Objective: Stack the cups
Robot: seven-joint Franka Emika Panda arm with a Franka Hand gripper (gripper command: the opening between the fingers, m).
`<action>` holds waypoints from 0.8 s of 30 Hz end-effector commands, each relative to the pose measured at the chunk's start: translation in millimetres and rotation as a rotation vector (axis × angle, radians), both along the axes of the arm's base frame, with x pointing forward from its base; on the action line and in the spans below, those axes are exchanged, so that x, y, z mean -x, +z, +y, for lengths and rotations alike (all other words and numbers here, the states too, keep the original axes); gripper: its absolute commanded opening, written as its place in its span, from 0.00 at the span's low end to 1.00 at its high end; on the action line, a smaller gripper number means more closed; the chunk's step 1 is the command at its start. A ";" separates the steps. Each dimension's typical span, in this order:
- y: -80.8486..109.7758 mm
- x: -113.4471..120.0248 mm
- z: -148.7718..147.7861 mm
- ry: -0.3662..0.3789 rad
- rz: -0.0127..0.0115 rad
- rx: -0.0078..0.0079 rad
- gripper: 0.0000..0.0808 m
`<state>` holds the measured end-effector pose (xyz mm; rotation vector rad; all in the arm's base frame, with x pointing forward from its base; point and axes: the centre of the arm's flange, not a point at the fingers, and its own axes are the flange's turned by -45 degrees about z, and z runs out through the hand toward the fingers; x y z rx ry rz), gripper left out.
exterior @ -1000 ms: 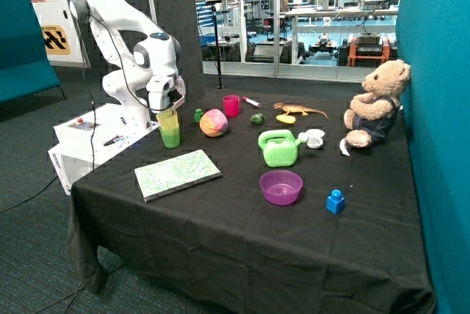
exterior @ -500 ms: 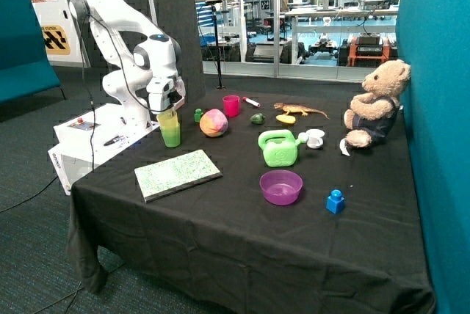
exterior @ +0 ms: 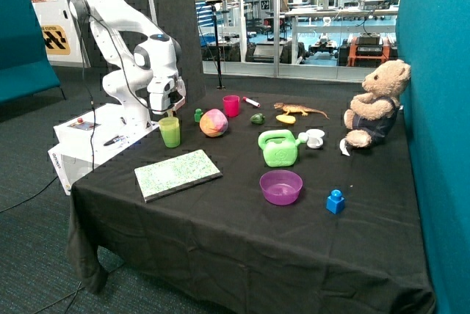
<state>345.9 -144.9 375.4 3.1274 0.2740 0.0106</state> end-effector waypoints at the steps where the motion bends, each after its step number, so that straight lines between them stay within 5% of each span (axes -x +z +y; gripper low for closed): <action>1: 1.6 -5.9 -0.4 0.017 0.0069 -0.0015 0.80; 24: 10.1 -20.3 18.4 0.086 0.0070 -0.0013 0.84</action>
